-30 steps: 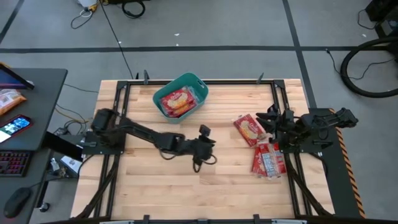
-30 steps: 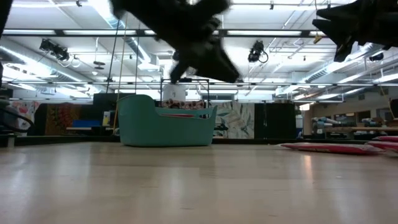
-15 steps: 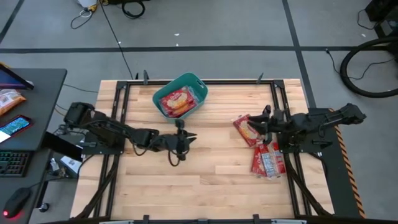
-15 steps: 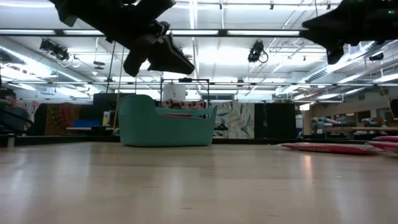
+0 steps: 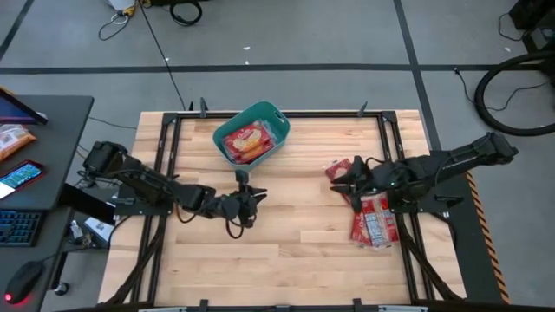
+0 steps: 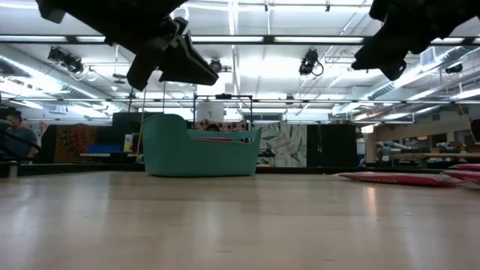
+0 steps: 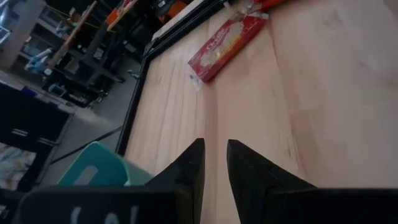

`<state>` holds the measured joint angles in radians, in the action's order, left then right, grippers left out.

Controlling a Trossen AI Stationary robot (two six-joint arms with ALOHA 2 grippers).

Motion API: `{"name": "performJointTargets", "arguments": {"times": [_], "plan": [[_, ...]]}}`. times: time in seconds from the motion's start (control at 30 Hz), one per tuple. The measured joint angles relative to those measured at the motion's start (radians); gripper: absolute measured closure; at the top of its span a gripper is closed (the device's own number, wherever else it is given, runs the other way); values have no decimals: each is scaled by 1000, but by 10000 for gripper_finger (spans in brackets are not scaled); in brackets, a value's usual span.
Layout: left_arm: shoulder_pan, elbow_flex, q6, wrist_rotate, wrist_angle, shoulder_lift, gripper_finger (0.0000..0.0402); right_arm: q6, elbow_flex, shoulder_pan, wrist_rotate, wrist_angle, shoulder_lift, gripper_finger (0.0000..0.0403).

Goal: Sort popcorn bags into baskets
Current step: Move the red popcorn bags to the center of the table

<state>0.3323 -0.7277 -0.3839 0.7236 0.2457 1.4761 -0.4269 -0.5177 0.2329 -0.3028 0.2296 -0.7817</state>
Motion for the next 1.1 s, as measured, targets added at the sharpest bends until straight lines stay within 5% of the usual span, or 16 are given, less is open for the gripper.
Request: {"name": "performJointTargets", "arguments": {"times": [0.47,0.77,1.1], "plan": [[11,0,34,5,-64,1,329,-266,-248,-9,178,627,-296,290],[11,0,31,5,-60,1,329,-333,-250,-24,514,912,-532,290],[11,0,-9,5,-60,1,329,-205,-241,20,533,878,-737,290]]}}
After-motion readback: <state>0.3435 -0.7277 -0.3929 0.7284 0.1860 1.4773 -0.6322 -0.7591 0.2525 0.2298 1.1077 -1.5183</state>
